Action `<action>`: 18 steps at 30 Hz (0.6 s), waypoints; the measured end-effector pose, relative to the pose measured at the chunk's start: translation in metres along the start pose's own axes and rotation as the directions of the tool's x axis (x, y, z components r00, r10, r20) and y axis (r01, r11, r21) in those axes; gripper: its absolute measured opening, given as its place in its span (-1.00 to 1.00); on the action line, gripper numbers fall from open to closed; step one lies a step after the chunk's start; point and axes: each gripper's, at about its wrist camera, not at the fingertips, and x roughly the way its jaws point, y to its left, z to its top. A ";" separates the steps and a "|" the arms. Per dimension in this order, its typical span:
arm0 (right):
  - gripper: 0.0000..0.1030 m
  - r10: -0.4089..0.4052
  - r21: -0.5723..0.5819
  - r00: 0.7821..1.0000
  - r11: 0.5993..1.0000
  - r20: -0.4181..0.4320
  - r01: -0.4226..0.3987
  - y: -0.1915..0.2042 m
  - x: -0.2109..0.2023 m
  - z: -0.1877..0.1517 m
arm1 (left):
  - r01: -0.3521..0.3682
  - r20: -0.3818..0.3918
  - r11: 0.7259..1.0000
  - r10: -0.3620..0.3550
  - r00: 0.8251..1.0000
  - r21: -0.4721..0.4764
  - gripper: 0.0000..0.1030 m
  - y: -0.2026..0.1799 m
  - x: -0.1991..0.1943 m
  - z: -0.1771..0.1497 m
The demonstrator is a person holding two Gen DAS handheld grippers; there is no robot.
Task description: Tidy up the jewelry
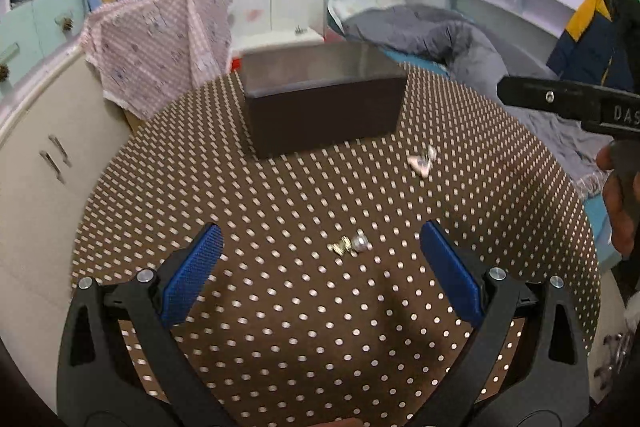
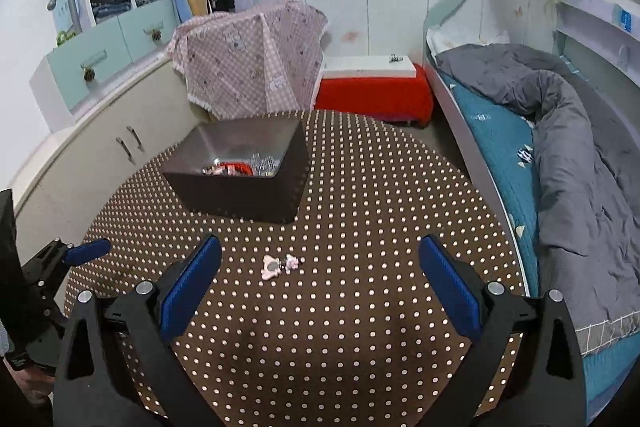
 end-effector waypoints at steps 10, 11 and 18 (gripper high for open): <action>0.84 0.002 -0.006 0.998 1.000 -0.068 -0.003 0.000 0.026 -0.011 | 0.069 -0.098 0.997 -0.071 0.993 -0.019 0.33 -0.001 0.036 -0.007; 0.84 0.003 -0.007 0.997 1.000 -0.071 -0.003 0.000 0.028 -0.012 | 0.080 -0.096 0.997 -0.082 0.992 -0.018 0.17 -0.002 0.037 -0.007; 0.84 0.005 -0.028 0.994 1.000 -0.109 -0.008 0.004 0.044 -0.016 | 0.155 -0.099 0.988 -0.154 0.983 0.007 -0.64 -0.005 0.038 -0.003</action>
